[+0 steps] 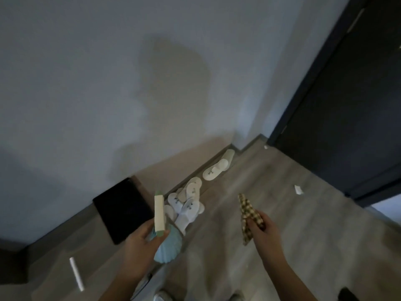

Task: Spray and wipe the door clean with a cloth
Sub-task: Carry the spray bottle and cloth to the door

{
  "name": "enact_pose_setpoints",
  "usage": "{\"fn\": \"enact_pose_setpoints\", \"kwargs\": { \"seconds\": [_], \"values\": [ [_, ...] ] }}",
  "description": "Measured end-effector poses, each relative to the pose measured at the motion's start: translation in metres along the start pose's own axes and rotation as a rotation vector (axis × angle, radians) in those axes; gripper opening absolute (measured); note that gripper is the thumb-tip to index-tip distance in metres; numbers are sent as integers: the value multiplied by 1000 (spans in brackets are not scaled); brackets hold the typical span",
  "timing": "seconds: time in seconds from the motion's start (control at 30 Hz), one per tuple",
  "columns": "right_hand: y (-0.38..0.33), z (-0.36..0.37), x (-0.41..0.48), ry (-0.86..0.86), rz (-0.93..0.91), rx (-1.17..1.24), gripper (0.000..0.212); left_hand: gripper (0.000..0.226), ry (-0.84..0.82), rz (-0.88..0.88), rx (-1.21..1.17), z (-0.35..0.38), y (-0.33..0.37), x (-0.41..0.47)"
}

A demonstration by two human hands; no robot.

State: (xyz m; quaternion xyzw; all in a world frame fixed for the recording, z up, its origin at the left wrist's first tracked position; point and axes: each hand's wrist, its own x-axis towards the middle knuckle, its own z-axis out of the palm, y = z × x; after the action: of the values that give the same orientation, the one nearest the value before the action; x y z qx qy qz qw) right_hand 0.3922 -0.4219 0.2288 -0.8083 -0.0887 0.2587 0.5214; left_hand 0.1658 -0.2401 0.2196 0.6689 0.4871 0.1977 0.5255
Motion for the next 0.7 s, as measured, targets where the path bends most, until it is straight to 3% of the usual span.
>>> {"fn": "enact_pose_setpoints", "kwargs": {
  "seconds": [0.33,0.47,0.7],
  "values": [
    [47,-182,46,171,68,35,13,29,-6,18,-33,155,77,-22],
    [52,-218,71,214,114,71,14,27,-29,67,-10,202,108,-9],
    [47,-251,136,285,133,124,16,22,-218,60,-29,279,141,47]
  ]
}}
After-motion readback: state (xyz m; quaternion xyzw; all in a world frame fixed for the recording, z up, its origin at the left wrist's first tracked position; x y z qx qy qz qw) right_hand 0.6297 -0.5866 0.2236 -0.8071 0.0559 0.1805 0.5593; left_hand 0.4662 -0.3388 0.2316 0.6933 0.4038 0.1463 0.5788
